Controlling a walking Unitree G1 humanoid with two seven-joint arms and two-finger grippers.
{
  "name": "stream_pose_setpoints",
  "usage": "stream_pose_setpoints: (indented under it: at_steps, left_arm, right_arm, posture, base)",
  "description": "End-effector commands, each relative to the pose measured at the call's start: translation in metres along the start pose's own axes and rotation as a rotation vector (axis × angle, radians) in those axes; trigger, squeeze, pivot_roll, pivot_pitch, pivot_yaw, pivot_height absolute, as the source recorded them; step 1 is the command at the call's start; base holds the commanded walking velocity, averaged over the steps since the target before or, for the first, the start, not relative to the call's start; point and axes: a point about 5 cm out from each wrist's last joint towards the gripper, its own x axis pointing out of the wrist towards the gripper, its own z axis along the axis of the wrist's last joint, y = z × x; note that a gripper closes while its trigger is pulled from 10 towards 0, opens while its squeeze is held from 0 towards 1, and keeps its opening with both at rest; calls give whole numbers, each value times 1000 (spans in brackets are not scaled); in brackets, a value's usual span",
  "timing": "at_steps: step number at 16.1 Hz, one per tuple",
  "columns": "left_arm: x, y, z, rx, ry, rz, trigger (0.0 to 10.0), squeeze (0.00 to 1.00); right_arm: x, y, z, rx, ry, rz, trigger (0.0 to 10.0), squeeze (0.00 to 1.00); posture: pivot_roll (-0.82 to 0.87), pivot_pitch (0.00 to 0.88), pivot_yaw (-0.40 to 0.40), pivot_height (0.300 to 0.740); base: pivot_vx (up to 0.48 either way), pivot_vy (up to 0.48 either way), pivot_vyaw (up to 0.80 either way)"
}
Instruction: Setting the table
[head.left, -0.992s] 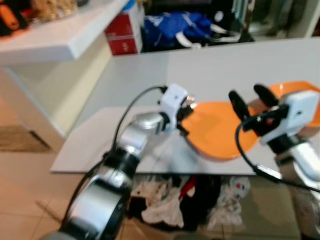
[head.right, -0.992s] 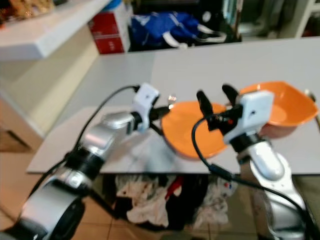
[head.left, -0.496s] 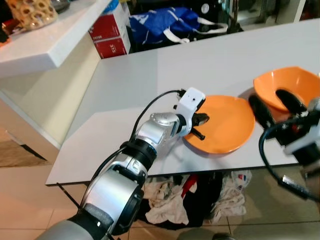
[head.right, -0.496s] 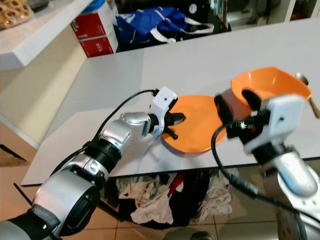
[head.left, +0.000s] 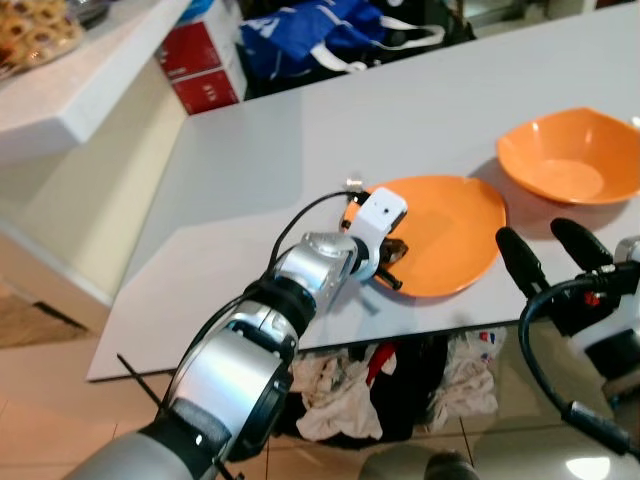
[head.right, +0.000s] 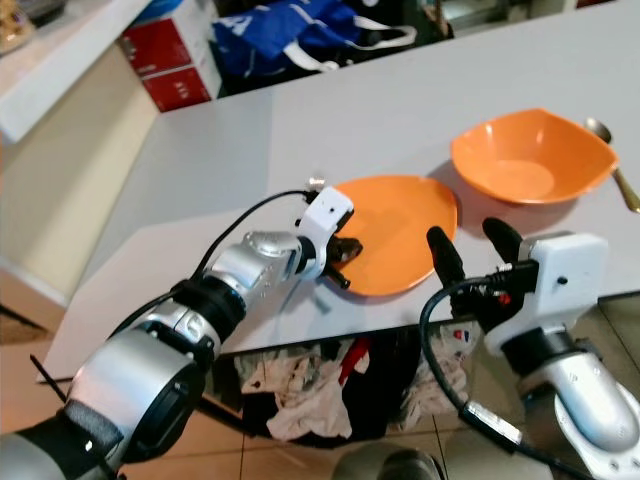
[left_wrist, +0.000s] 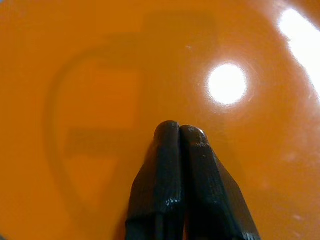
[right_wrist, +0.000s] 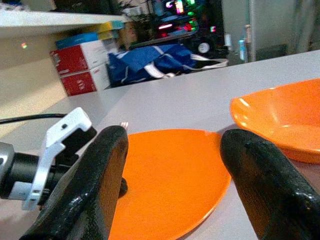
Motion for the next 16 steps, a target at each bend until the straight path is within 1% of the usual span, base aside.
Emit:
stream_pose_setpoints:
  at_steps: [1, 4, 6, 8, 9, 10, 12, 16]
  left_arm:
    - [7, -12, -1, 13, 24, -18, 10000, 0]
    - [9, -12, 2, 48, 13, 9, 10000, 0]
    - [9, -11, 3, 51, 4, 28, 10000, 0]
    - [7, -6, 6, 55, -11, 59, 10000, 0]
    - [7, -5, 7, 52, -15, 65, 10000, 0]
    - [6, -2, 6, 72, -16, 81, 10000, 0]
    - [4, 1, 5, 84, -16, 102, 10000, 0]
    - [3, 4, 4, 106, -29, 122, 10000, 0]
  right_arm:
    - [-3, 10, 0, 17, 4, 17, 10000, 0]
    - [-7, 15, -3, 33, 24, 8, 10000, 0]
    - [-9, 17, -5, 34, 37, 6, 10000, 0]
    - [-11, 17, -7, 32, 50, 3, 10000, 0]
    - [-11, 17, -7, 30, 53, 3, 10000, 0]
    - [-11, 16, -8, 27, 58, 6, 10000, 0]
    - [-9, 16, -9, 23, 64, 16, 10000, 0]
    - [-8, 15, -10, 15, 72, 26, 10000, 0]
  posture:
    - [-496, 111, 307, 736]
    - [-506, 117, 314, 736]
    - [-507, 125, 313, 736]
    - [-502, 127, 307, 736]
    - [-500, 126, 306, 736]
    - [-495, 122, 299, 736]
    - [-488, 121, 290, 736]
    - [-494, 124, 285, 736]
  base:
    - [0, 0, 0]
    - [0, 0, 0]
    - [0, 0, 0]
    - [0, 0, 0]
    - [0, 0, 0]
    - [0, 0, 0]
    - [0, 0, 0]
    - [0, 0, 0]
